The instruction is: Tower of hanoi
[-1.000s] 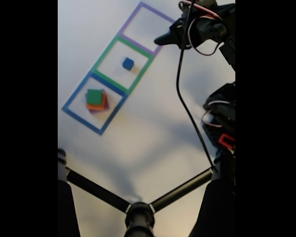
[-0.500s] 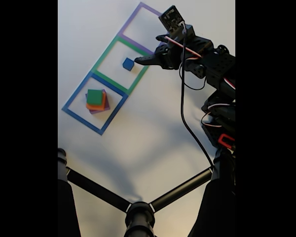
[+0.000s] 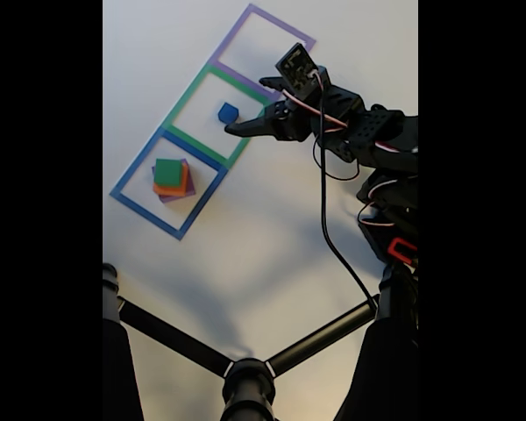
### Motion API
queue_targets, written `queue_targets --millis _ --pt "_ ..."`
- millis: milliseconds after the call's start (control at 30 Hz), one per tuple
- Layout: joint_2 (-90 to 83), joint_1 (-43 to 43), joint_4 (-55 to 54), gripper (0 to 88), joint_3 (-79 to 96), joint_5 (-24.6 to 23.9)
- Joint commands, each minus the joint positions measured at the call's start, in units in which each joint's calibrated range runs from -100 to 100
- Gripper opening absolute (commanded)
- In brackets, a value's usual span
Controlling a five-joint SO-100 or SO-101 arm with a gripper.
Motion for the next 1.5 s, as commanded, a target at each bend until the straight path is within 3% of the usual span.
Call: queue_targets --millis 0,700,1033,1467 --pt "3.9 -0.5 -5.3 39.6 -1.0 0.0" --pt "26.5 -5.4 -22.8 34.9 -8.0 0.0" --pt "32.4 -5.4 -23.2 34.0 -13.4 0.0" --pt "33.7 -6.7 -23.3 22.5 -12.8 0.0"
